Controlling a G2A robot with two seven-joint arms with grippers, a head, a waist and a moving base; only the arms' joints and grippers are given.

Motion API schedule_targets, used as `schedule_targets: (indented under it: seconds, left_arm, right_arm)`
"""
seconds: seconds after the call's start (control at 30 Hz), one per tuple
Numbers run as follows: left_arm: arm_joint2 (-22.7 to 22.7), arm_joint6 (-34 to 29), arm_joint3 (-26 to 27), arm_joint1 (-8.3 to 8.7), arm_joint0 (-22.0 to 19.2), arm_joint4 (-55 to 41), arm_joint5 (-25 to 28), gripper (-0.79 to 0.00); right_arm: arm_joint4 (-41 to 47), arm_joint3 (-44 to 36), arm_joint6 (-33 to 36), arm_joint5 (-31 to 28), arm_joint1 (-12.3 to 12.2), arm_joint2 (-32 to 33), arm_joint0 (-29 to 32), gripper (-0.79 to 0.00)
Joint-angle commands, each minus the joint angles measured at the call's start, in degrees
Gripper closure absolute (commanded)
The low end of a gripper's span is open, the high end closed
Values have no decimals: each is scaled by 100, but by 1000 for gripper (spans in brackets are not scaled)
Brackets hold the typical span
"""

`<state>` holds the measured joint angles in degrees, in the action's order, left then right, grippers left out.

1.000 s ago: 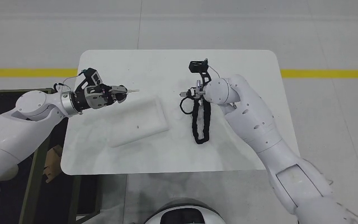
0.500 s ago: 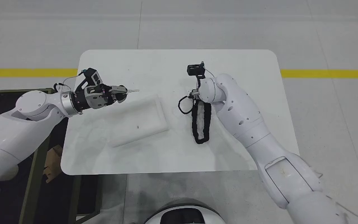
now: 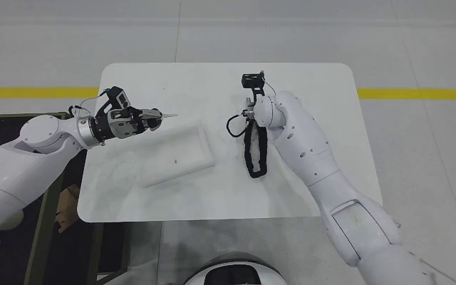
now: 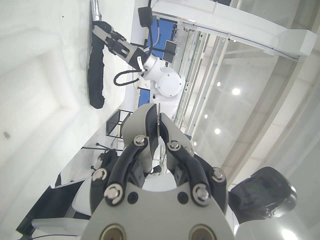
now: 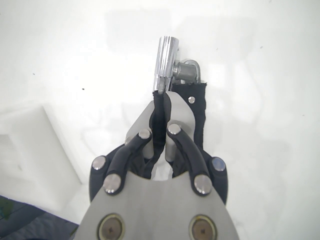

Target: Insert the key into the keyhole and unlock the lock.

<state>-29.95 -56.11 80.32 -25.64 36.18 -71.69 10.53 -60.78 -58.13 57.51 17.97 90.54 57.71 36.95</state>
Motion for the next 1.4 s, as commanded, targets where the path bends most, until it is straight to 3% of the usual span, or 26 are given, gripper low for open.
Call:
schedule_targets:
  seconds: [0.0, 0.37, 0.43, 0.5, 0.57, 0.6, 0.77, 1.23, 1.3, 1.37]
  left_arm:
    - [0, 0, 0, 0, 0, 0, 0, 0]
    - [0, 0, 0, 0, 0, 0, 0, 0]
    - [0, 0, 0, 0, 0, 0, 0, 0]
    - [0, 0, 0, 0, 0, 0, 0, 0]
    - [0, 0, 0, 0, 0, 0, 0, 0]
    - [0, 0, 0, 0, 0, 0, 0, 0]
    - [0, 0, 0, 0, 0, 0, 0, 0]
    - [0, 0, 0, 0, 0, 0, 0, 0]
    - [-129, 257, 154, 26, 229, -161, 234, 0]
    - [-267, 283, 366, 17, 425, -431, 497, 0]
  right_arm:
    - [330, -264, -65, -247, -36, 266, 90, 0]
    - [2305, -1776, -690, -2079, -516, 1779, 1063, 0]
    - [2820, -2171, -542, -2594, -519, 2173, 1435, 0]
    - [3858, -2966, 82, -3516, -495, 2965, 2226, 0]
    - [5789, -4062, 1202, -3368, -519, 3642, 3098, 0]
    - [6401, -4246, 1603, -3250, -566, 3847, 3308, 0]
    - [7908, -4040, 2343, -3273, -708, 4008, 3553, 0]
    - [8116, -3815, 2245, -3276, -798, 3963, 3653, 0]
    - [8652, -3975, 1960, -3233, -773, 3826, 4074, 0]
    - [8611, -4064, 1778, -3528, -777, 3649, 4258, 0]
